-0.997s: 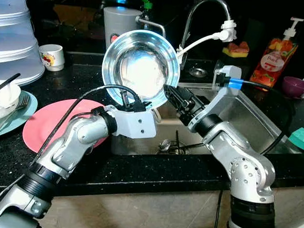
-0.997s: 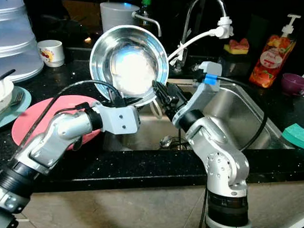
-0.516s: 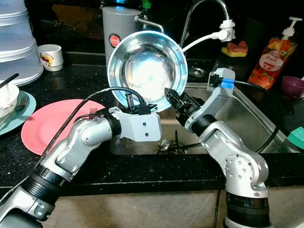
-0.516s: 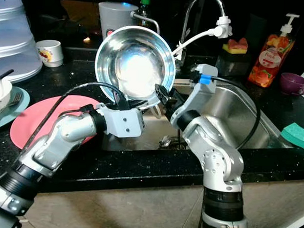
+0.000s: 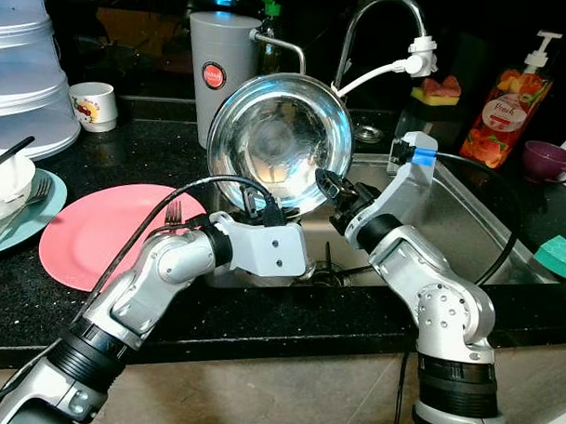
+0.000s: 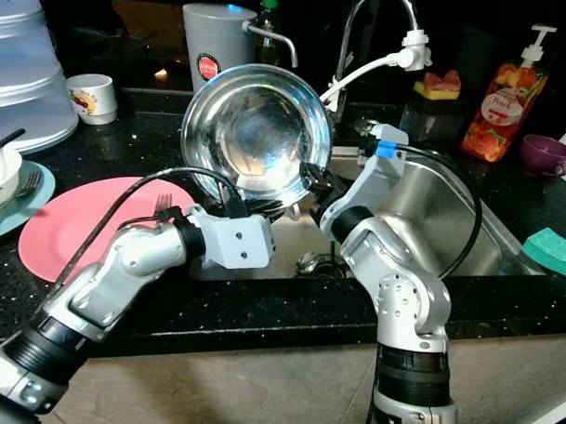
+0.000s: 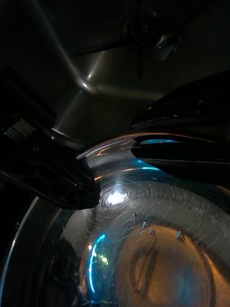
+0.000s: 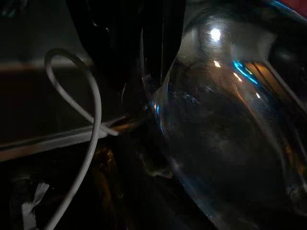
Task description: Kitchen organization
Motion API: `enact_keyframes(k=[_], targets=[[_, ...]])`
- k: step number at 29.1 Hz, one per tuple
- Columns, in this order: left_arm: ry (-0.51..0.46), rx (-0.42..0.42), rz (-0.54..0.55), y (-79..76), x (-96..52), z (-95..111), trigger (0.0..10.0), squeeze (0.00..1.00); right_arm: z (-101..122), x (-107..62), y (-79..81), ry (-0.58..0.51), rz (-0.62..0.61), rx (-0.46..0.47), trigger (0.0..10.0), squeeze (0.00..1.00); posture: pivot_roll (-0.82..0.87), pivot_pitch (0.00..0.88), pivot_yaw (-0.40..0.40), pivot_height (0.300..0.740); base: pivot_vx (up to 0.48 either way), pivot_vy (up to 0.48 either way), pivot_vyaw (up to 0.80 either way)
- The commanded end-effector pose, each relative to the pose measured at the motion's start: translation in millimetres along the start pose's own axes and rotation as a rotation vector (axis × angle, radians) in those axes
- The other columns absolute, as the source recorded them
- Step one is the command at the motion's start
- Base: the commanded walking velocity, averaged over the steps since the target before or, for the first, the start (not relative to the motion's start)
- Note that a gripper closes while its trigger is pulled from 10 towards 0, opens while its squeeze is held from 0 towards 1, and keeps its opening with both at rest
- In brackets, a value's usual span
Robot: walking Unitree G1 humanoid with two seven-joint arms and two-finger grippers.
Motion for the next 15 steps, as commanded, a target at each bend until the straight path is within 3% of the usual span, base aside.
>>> enact_keyframes(k=[1, 4, 5, 6, 7, 8, 9, 10, 11, 12, 13, 14, 15], targets=[[-0.071, -0.028, -0.02, -3.1, 2.4, 17, 10.0, 1.0, 3, -0.6, -7.2, -0.008, -0.034, -0.013, 0.0, 0.0, 0.04, 0.148, -0.075, 0.74, 0.0, 0.0, 0.0], [-0.064, -0.029, 0.001, -0.1, 3.2, 17, 10.0, 1.0, 3, -0.6, -7.6, -0.008, -0.037, -0.015, 0.0, 0.0, 0.04, 0.149, -0.073, 0.74, 0.0, 0.0, 0.0], [-0.048, -0.03, 0.018, 2.0, 3.8, 15, 10.0, 1.0, 3, -0.9, -7.8, -0.009, -0.038, -0.022, 1.7, 0.0, 0.04, 0.149, -0.073, 0.74, 0.0, 0.0, 0.0], [-0.048, -0.03, 0.018, 2.0, 3.8, 15, 10.0, 1.0, 3, -0.9, -7.8, -0.009, -0.038, -0.022, 1.7, 0.0, 0.04, 0.149, -0.073, 0.74, 0.0, 0.0, 0.0], [-0.035, -0.06, 0.04, 5.1, 4.0, 14, 10.0, 0.1, 4, -1.2, -9.2, -0.011, -0.048, -0.038, 10.0, 0.0, 0.04, 0.152, -0.072, 0.74, 0.0, 0.0, 0.0], [-0.025, -0.169, 0.085, 12.3, 3.7, 13, 10.0, 0.0, 7, -1.7, -13.0, -0.023, -0.067, -0.06, 10.0, 0.0, 0.04, 0.152, -0.072, 0.74, 0.0, 0.0, 0.0], [-0.025, -0.169, 0.085, 12.3, 3.7, 13, 10.0, 0.0, 7, -1.7, -13.0, -0.023, -0.067, -0.06, 10.0, 0.0, 0.04, 0.152, -0.072, 0.74, 0.0, 0.0, 0.0], [-0.033, -0.282, 0.121, 19.5, 2.4, 15, 10.0, 0.0, 10, -2.1, -19.0, -0.034, -0.095, -0.084, 10.0, 0.0, 0.04, 0.157, -0.071, 0.74, 0.0, 0.0, 0.0], [-0.033, -0.282, 0.121, 19.5, 2.4, 15, 10.0, 0.0, 10, -2.1, -19.0, -0.034, -0.095, -0.084, 10.0, 0.0, 0.04, 0.157, -0.071, 0.74, 0.0, 0.0, 0.0], [-0.039, -0.342, 0.133, 22.3, 1.4, 16, 10.0, 0.0, 11, -1.9, -23.5, -0.039, -0.117, -0.086, 10.0, 0.0, 0.04, 0.159, -0.07, 0.74, 0.0, 0.0, 0.0], [-0.054, -0.462, 0.156, 27.6, -1.5, 19, 10.0, 0.0, 13, -0.6, -40.5, -0.033, -0.198, -0.11, 10.0, 0.0, 0.04, 0.159, -0.07, 0.74, 0.0, 0.0, 0.0], [-0.058, -0.516, 0.155, 28.2, -3.0, 20, 10.0, 0.0, 14, -0.5, -52.1, -0.031, -0.25, -0.116, 10.0, 0.0, 0.04, 0.162, -0.072, 0.74, 0.0, 0.0, 0.0], [-0.058, -0.516, 0.155, 28.2, -3.0, 20, 10.0, 0.0, 14, -0.5, -52.1, -0.031, -0.25, -0.116, 10.0, 0.0, 0.04, 0.162, -0.072, 0.74, 0.0, 0.0, 0.0]])
Point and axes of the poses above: a point about 5 cm out from each wrist's last joint towards the gripper, its own x axis pointing out of the wrist towards the gripper, its own z axis along the axis of the wrist's last joint, y = z × x, the point moved 5 cm from there along x, pointing out of the wrist towards the gripper, and after that the axes turned 14 degrees about x, right-handed, at the moved point
